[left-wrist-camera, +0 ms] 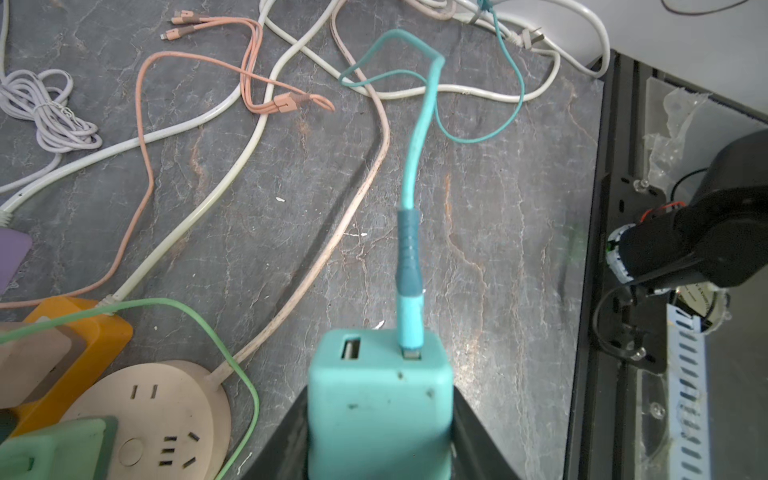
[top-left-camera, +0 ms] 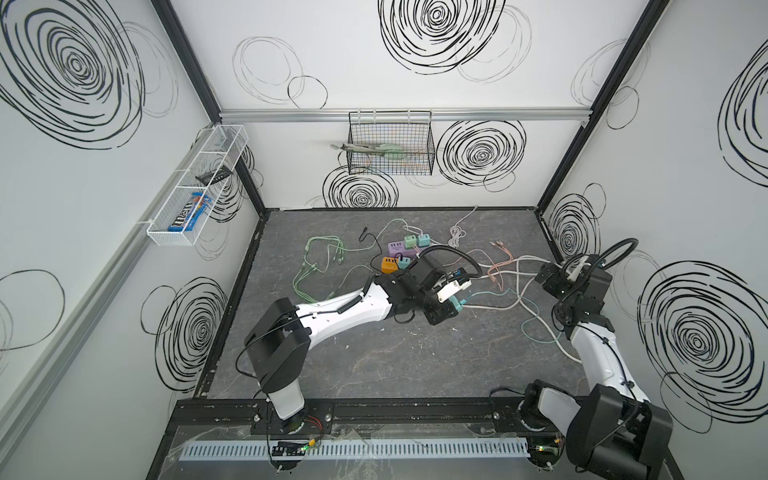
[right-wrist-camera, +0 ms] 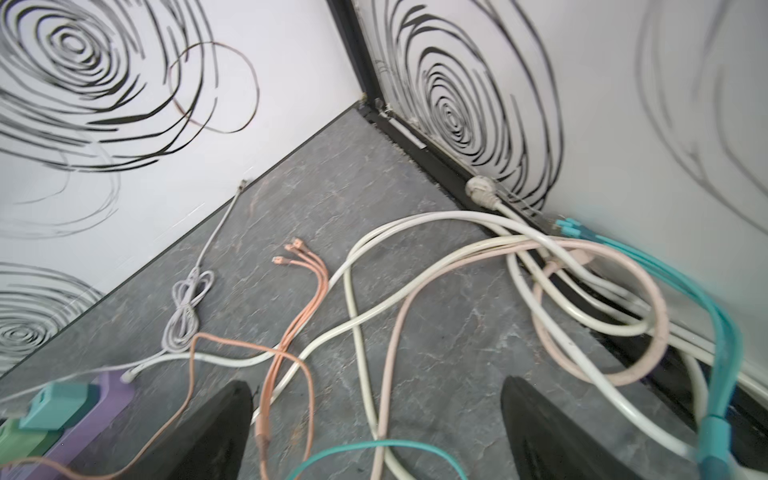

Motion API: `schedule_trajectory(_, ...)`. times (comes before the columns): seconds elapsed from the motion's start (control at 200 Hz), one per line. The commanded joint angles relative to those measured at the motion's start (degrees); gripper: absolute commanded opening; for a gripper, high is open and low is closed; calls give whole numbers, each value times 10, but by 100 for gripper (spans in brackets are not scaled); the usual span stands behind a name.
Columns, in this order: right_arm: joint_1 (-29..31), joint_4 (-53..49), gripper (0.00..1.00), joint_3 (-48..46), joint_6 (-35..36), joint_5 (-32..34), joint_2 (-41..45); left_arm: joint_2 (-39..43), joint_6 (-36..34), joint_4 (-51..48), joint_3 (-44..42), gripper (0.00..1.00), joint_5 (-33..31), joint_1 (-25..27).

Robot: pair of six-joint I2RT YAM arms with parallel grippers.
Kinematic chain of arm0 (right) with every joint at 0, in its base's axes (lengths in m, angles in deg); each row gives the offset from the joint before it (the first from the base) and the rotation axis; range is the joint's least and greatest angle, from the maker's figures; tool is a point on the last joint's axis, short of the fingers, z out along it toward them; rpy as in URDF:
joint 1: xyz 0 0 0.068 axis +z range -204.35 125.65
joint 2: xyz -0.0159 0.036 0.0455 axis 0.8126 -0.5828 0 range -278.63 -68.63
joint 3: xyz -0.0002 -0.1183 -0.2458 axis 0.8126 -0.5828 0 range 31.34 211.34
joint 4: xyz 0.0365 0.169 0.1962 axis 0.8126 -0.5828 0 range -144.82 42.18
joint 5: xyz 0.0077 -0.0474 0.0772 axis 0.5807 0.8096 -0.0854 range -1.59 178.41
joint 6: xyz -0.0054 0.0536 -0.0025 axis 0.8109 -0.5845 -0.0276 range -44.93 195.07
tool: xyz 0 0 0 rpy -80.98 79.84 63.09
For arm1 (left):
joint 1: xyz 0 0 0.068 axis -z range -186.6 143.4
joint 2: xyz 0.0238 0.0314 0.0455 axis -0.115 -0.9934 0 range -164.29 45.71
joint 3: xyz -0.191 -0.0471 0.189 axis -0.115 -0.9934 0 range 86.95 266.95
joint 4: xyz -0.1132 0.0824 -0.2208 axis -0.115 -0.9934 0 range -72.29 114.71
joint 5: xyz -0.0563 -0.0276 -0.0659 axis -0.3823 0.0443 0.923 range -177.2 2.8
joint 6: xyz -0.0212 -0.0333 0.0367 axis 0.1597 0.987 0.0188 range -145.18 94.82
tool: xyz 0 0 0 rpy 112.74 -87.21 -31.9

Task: Insert the plug
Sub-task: 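Bring the right gripper to the teal charger held by the left gripper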

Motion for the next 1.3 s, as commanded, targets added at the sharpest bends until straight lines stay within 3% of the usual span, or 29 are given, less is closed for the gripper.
schedule_trajectory(0.0, 49, -60, 97, 40, -10, -15, 16, 37, -51, 17, -22, 0, -5, -11)
schedule_trajectory(0.11, 88, -92, 97, 63, -22, -54, 26, 57, -71, 28, -48, 0, -8, -19)
schedule_trajectory(0.36, 134, -94, 97, 93, -9, -337, 6, 98, -110, 72, -101, 0, -16, -28)
schedule_trajectory(0.505, 156, -131, 98, 106, -10, -430, 4, 97, -123, 101, -110, 0, 2, -31)
schedule_trajectory(0.77, 175, -243, 100, 137, 32, -429, 69, 100, -129, 167, -128, 0, 12, -51)
schedule_trajectory(1.036, 210, -267, 98, 129, 31, -507, 131, 150, -170, 288, -217, 0, 33, -62)
schedule_trajectory(1.216, 276, -211, 98, 90, 18, -519, 154, 162, -215, 299, -232, 0, 38, -64)
schedule_trajectory(1.296, 318, -177, 98, 76, 6, -495, 153, 176, -235, 317, -249, 0, 40, -65)
